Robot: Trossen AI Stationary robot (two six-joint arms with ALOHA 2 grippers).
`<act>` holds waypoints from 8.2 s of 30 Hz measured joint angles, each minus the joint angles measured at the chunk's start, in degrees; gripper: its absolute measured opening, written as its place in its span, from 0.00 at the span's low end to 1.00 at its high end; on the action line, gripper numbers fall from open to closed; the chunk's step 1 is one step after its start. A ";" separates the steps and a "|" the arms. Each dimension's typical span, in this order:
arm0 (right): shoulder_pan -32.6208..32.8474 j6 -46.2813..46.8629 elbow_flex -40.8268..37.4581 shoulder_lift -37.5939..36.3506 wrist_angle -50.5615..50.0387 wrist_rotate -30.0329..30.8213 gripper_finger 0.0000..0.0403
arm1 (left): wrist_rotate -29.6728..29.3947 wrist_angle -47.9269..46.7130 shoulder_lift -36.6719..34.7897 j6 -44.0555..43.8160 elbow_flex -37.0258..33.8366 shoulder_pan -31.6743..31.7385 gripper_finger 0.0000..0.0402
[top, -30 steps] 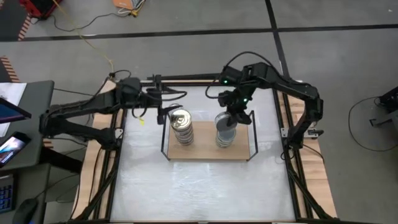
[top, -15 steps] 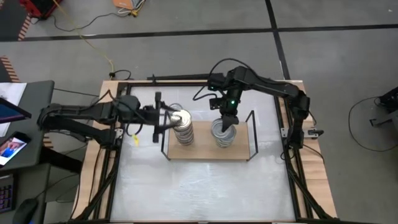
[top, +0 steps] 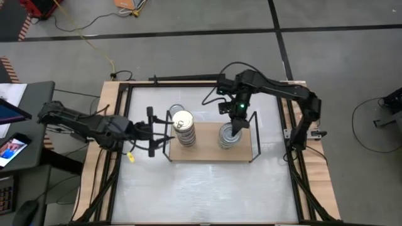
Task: Stack canned seafood by type on shelf
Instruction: Stack the green tuna can on top of the green tuna can on the shelf
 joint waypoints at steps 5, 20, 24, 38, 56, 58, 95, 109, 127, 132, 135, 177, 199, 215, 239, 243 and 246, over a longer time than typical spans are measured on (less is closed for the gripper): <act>-0.60 3.02 -9.33 -6.55 8.31 -0.14 0.39 | -3.18 0.46 -2.63 -1.60 -1.38 -3.56 0.57; -2.84 4.38 -16.81 -8.88 17.50 -1.25 0.39 | -3.40 -0.11 -2.17 -7.11 -1.66 -5.46 0.57; -4.27 4.78 -16.85 -8.20 18.35 -3.15 0.43 | -3.42 -0.98 -2.19 -7.47 -1.66 -5.43 0.57; -6.33 10.61 -16.70 -7.17 19.23 0.74 0.46 | -3.47 -1.93 -2.17 -6.16 -1.66 -5.42 0.57; -6.69 13.79 -16.72 -7.09 16.56 2.41 0.71 | -3.47 -1.79 -2.19 -5.29 -1.64 -5.41 0.57; -6.85 13.58 -16.72 -7.09 16.37 3.05 0.71 | -3.47 -1.79 -2.17 -5.29 -1.64 -5.41 0.57; -11.76 17.83 -5.00 -27.09 16.20 34.26 0.71 | -21.81 -15.84 -6.80 -7.13 -1.57 -5.37 0.57; 0.41 28.79 -5.00 -34.38 14.85 47.99 0.71 | -25.83 -22.01 -7.28 -14.73 -3.46 2.09 0.57; 12.19 30.93 -14.85 -40.06 19.82 64.11 0.71 | -7.04 -7.47 -8.53 -6.44 -14.66 23.91 0.57; 14.93 33.45 -18.71 -45.12 23.56 65.53 0.71 | 3.05 -3.61 -8.95 -8.68 -16.75 31.73 0.57; 16.64 34.96 -21.95 -47.34 25.59 65.53 0.71 | 7.63 -2.00 -8.99 -9.88 -17.43 35.85 0.57; 37.57 34.76 -29.48 -45.56 35.76 83.12 0.71 | 20.69 28.30 32.97 -17.03 -24.55 53.77 0.48; 37.52 34.46 -29.48 -44.86 35.80 83.06 0.71 | 15.95 9.98 23.16 -21.20 -24.55 56.92 0.48; 37.50 33.75 -29.47 -43.08 38.38 82.87 0.71 | 12.86 -7.86 9.93 -26.58 -24.89 52.76 0.48; 37.41 18.78 -29.46 -37.91 48.34 82.84 0.71 | 5.56 -16.21 4.11 -32.88 -24.79 40.58 0.48; 37.41 18.26 -29.46 -37.80 48.09 82.77 0.71 | 9.04 -16.75 7.57 -33.45 -24.50 39.89 0.48; 37.41 18.10 -29.46 -37.84 47.86 82.79 0.71 | 12.38 -17.77 7.72 -35.05 -24.47 37.82 0.48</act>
